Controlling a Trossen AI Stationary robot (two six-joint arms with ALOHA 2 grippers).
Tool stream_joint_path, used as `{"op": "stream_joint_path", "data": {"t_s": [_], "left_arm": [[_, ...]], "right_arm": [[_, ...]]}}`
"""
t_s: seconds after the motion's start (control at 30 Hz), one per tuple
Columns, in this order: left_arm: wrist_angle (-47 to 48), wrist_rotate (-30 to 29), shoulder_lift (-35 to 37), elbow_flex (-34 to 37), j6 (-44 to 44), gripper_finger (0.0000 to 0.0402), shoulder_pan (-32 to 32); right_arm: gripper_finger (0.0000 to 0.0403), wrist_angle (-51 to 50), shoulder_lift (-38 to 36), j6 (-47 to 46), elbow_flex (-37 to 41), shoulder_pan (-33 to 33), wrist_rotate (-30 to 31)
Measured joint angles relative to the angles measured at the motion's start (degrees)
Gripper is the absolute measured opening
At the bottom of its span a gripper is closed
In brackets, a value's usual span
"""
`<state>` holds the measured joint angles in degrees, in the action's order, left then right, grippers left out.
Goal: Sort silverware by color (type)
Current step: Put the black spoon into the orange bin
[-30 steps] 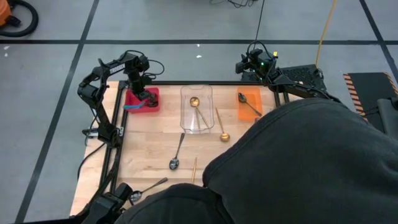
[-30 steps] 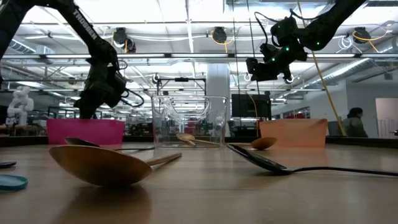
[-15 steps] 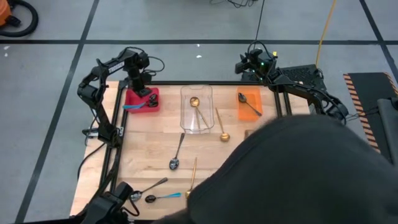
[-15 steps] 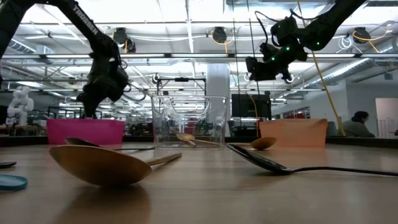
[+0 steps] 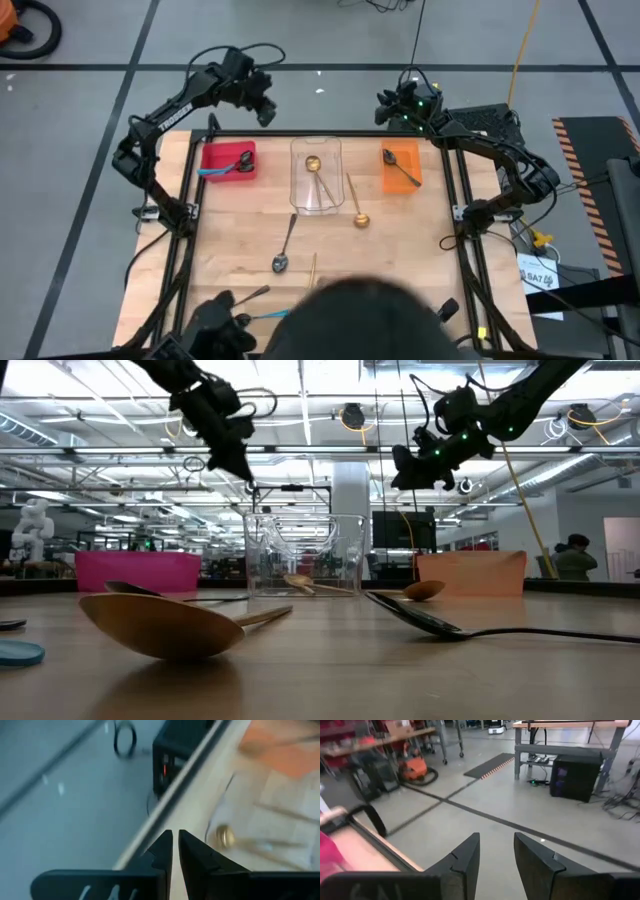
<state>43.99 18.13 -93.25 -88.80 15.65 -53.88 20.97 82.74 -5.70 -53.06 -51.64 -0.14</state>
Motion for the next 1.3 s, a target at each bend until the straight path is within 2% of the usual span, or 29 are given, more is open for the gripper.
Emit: {"op": "stream_joint_path", "data": {"t_s": [0.1, 0.17, 0.3, 0.43, 0.53, 0.87, 1.03, 1.13, 1.3], "left_arm": [[-2.46, -0.02, 0.0, -0.13, 4.95, 0.0037, 2.02], [-1.93, -0.21, -0.02, -0.02, 9.51, 0.0037, 3.04], [-1.99, 0.06, -0.02, -0.02, 10.62, 0.0037, 4.53], [-1.69, 6.67, -0.02, 0.19, 9.2, 0.0037, 6.63], [-1.17, 9.61, -0.03, 1.04, 7.5, 0.0037, 10.26], [-0.9, 9.92, -0.03, 1.49, 4.97, 0.0037, 24.16], [-2.57, 9.97, 0.0, 2.67, 4.43, 0.0037, 27.53], [-7.17, 9.94, 1.06, 7.29, 0.28, 0.0037, 28.73], [-18.36, 9.81, 7.19, 16.22, -4.19, 0.0037, 32.01]], "right_arm": [[0.0114, -1.93, 0.0, 3.68, 0.0, 0.02, -0.37], [0.0114, -4.3, -0.47, 4.6, 0.0, 0.33, -3.87], [0.0114, -11.15, -2.69, 5.08, 0.02, 2.67, -12.46], [0.0114, -19.67, -6.39, 5.77, 0.04, 7.3, -18.08], [0.0114, -26.52, -10.26, 3.38, 0.04, 11.89, -18.17], [0.0114, -48.46, -19.99, -7.99, 0.04, 29.98, -17.99], [0.0114, -51.47, -20.29, -12.5, 0.04, 41.58, -16.09], [0.0114, -51.51, -20.24, -14.72, 0.04, 47.44, -12.43], [0.0114, -51.56, -20.13, -20.65, 0.04, 55.24, -8.22]]}}
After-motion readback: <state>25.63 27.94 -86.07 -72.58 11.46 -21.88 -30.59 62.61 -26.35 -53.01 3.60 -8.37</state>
